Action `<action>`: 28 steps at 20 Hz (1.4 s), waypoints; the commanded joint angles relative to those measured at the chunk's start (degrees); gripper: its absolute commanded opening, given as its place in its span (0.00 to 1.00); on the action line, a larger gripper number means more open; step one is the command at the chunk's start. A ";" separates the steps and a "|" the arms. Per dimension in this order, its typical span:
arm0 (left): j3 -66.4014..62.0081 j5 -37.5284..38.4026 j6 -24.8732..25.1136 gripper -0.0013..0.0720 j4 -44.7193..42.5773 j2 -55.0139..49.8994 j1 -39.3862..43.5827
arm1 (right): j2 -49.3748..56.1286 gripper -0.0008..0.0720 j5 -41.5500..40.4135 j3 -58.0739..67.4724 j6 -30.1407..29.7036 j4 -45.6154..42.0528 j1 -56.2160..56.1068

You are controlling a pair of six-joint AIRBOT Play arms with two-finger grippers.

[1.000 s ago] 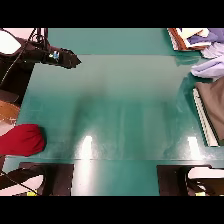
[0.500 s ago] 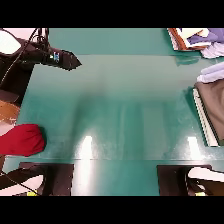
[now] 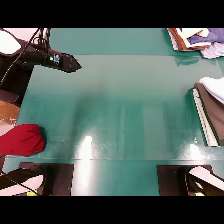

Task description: Fold the shirts.

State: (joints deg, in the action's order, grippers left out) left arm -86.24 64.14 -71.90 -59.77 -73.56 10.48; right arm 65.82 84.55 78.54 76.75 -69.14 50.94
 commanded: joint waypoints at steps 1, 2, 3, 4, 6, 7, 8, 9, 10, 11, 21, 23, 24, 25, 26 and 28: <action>0.00 0.63 0.37 0.05 -0.02 0.00 0.00 | -3.65 0.42 0.70 -8.63 1.03 -3.04 6.21; 0.00 0.66 0.35 0.05 -0.02 -0.02 0.00 | -4.11 0.64 1.01 -10.14 1.29 -3.02 7.65; 0.00 0.72 0.37 0.05 -0.04 -0.02 0.00 | -4.50 0.82 0.98 -11.43 1.33 -2.99 8.96; 0.00 0.87 0.37 0.05 -0.04 -0.02 0.00 | -4.98 0.85 1.05 -12.41 1.53 -2.86 10.23; 0.00 1.18 0.37 0.05 -0.02 -0.02 0.00 | -6.29 0.85 0.94 -12.48 3.58 -2.29 11.37; 0.00 1.27 0.37 0.05 -0.02 -0.02 0.00 | -7.23 0.85 0.42 -12.15 4.46 -0.79 11.26; 0.00 1.25 0.35 0.05 0.04 0.00 0.00 | -8.09 0.82 0.07 -11.65 4.48 2.56 10.69; 0.00 1.03 0.35 0.05 0.00 -0.02 0.00 | -9.18 0.82 -0.66 -11.34 4.48 6.88 9.40; 0.00 0.52 0.35 0.05 -0.02 -0.02 0.00 | -10.71 0.82 -1.60 -11.43 4.48 11.82 7.21; 0.00 0.31 0.33 0.05 -0.02 0.00 0.00 | -12.13 0.82 -2.75 -11.45 4.48 15.65 3.96; -0.02 -0.66 0.28 0.05 0.24 0.00 0.00 | -13.97 0.04 -10.38 -11.39 4.42 18.08 -35.63; -0.02 -1.77 0.28 0.05 0.24 0.00 0.00 | -12.81 0.04 -10.64 -11.39 4.42 18.10 -39.71; -0.02 -2.29 0.28 0.05 0.24 0.00 0.00 | -12.17 0.04 -10.54 -11.39 4.42 18.12 -41.07; -0.02 -2.89 0.28 0.05 0.24 0.00 0.00 | -11.56 0.04 -10.40 -11.39 4.42 18.12 -42.21; -0.02 -3.61 0.28 0.05 0.24 0.00 0.00 | -11.04 0.04 -10.38 -11.39 4.44 18.16 -43.10; -0.02 -4.50 0.28 0.05 0.24 0.00 0.00 | -10.29 0.04 -10.12 -11.39 4.42 18.12 -44.30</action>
State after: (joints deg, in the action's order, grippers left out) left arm -86.24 61.43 -71.59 -59.51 -73.56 10.48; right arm 54.37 74.56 67.11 81.14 -51.11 9.85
